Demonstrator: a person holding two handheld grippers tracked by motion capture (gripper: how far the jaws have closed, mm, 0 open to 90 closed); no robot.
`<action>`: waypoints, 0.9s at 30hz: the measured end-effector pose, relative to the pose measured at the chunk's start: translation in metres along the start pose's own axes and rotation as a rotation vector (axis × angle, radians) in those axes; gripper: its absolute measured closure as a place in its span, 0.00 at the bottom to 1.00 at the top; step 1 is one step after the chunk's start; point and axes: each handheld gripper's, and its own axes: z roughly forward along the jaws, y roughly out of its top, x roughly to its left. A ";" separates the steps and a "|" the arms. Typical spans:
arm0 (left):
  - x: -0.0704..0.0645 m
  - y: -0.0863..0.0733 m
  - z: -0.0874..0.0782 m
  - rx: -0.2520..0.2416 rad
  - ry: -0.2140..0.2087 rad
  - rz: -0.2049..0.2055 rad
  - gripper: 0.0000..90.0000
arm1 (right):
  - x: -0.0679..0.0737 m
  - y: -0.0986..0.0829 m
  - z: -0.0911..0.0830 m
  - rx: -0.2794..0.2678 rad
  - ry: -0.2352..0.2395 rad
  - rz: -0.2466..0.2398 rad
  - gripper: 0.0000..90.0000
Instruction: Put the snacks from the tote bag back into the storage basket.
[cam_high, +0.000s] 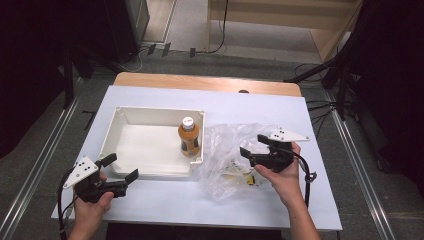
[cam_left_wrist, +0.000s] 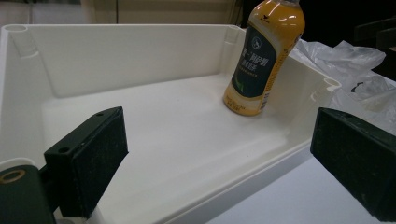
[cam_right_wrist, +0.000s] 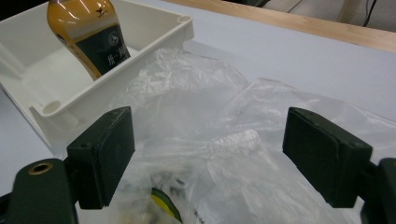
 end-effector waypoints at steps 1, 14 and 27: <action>0.000 0.000 0.000 -0.001 0.000 0.000 0.05 | -0.001 -0.002 -0.002 0.001 -0.003 -0.001 0.19; 0.002 0.000 -0.002 -0.005 0.004 -0.011 0.05 | -0.019 -0.020 -0.034 -0.050 -0.006 0.014 0.17; 0.001 0.000 -0.004 -0.008 0.006 0.000 0.05 | -0.036 -0.046 -0.062 -0.046 -0.064 0.032 0.17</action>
